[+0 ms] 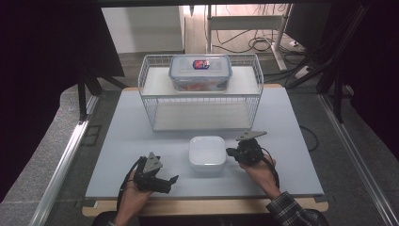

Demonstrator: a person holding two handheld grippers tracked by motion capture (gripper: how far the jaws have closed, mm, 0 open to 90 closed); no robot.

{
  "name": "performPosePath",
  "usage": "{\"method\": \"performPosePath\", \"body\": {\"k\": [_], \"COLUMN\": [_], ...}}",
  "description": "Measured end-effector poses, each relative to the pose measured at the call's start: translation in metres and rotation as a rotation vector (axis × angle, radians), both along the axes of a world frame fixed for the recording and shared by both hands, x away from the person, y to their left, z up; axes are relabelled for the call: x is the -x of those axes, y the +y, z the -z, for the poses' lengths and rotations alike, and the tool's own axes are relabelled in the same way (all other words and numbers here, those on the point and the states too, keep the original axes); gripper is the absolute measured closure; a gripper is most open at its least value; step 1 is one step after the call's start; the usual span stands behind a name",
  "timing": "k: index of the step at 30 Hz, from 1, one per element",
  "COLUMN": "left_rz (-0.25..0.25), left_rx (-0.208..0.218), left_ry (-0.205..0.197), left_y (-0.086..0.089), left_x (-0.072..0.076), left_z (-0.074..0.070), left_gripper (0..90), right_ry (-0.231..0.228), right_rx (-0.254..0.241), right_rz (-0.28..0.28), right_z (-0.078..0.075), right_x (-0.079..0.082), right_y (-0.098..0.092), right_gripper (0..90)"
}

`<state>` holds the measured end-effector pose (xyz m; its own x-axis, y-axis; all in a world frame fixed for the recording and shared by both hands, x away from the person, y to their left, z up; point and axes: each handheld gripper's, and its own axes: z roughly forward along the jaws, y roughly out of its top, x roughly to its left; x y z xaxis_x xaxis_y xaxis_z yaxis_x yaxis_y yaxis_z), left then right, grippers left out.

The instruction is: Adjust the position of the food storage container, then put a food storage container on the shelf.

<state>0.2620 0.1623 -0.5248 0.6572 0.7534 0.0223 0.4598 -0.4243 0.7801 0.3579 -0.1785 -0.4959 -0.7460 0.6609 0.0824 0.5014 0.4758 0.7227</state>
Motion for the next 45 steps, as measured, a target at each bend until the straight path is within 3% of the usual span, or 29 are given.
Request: {"method": "performPosePath", "body": {"k": [7,12,13,14,15,16,17,21,26,35,41,45], "left_rz": [-0.003,0.009,0.009,0.023,0.033,0.042,0.048,0.055,0.059,0.067,0.052,0.031], "left_rx": [0.009,0.036,0.036,0.054,0.070,0.070,0.071,0.079,0.070,0.068,0.040,0.040], "left_ry": [0.016,0.016,0.016,0.015,0.007,-0.009,-0.015,-0.019,-0.011,-0.011,0.014,0.049], "left_y": [0.000,0.002,0.002,0.003,0.003,0.003,0.003,0.004,0.002,0.001,-0.001,-0.003], "left_x": [0.000,0.001,0.001,0.001,0.002,0.003,0.003,0.003,0.003,0.004,0.002,0.001], "left_z": [-0.001,-0.002,-0.002,-0.002,-0.003,-0.003,-0.003,-0.003,-0.002,-0.001,-0.002,-0.004], "left_gripper": [3.4,3.9,3.7,3.5,3.5,3.2,3.1,2.6,2.5,2.1,2.5,3.1], "right_ry": [-0.037,-0.111,-0.111,-0.143,-0.143,-0.157,-0.160,-0.140,-0.141,-0.109,-0.095,-0.042], "right_rx": [-0.002,-0.042,-0.042,-0.055,-0.055,-0.060,-0.062,-0.069,-0.060,-0.031,-0.022,-0.033], "right_rz": [0.000,-0.012,-0.012,-0.028,-0.028,-0.045,-0.047,-0.049,-0.041,-0.048,-0.038,-0.012], "right_z": [-0.007,-0.015,-0.015,-0.019,-0.019,-0.021,-0.021,-0.017,-0.013,-0.004,-0.003,-0.002], "right_x": [0.003,0.014,0.014,0.019,0.019,0.022,0.023,0.027,0.031,0.033,0.031,0.028], "right_y": [-0.005,-0.017,-0.017,-0.020,-0.020,-0.023,-0.023,-0.027,-0.029,-0.028,-0.027,-0.025], "right_gripper": [84.0,60.7,60.7,51.5,51.5,41.8,38.0,22.7,12.5,6.7,2.4,1.9]}}
